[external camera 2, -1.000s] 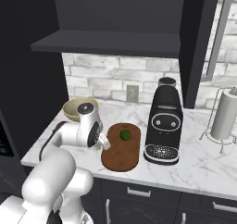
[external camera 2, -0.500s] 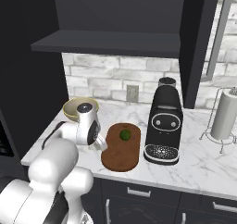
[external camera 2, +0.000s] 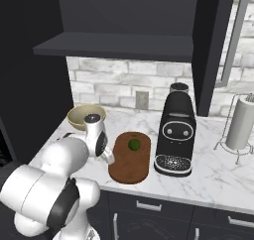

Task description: Open the cabinet. Place the bowl and condiment on the counter. Then place the lime and garlic on the cutting board.

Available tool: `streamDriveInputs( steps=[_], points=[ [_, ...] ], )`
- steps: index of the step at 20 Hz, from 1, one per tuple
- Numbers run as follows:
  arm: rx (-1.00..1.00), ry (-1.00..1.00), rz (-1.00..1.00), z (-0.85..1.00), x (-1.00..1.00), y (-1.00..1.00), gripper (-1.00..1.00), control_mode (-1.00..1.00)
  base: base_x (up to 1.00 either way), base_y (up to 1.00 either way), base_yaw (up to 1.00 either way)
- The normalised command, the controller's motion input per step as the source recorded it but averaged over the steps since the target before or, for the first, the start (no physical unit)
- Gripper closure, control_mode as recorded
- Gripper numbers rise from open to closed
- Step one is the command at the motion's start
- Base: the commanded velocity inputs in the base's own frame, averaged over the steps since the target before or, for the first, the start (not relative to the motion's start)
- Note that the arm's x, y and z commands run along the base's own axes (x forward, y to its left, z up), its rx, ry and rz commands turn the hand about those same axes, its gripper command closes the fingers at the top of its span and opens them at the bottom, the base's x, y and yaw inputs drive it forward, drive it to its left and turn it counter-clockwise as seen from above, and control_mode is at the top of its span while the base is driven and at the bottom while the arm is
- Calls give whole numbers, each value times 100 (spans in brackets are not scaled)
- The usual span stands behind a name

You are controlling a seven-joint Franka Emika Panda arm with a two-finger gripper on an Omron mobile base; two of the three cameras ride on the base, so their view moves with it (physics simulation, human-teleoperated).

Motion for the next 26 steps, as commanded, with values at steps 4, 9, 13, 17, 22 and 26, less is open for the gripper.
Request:
streamDriveInputs(
  steps=[4,9,13,17,22,26],
  points=[
    [0,0,1,-49,5,0,-100,-100,0,0,0],
    [0,0,1,-26,2,0,100,-100,0,0,0],
    [1,0,0,1,-14,0,100,-100,0,0,0],
    [9,0,0,51,-28,-19,100,-100,0,0,0],
    [7,0,0,70,-41,-75,100,-100,0,0,0],
    [0,0,0,26,-22,-99,100,-100,0,0,0]
  ],
)
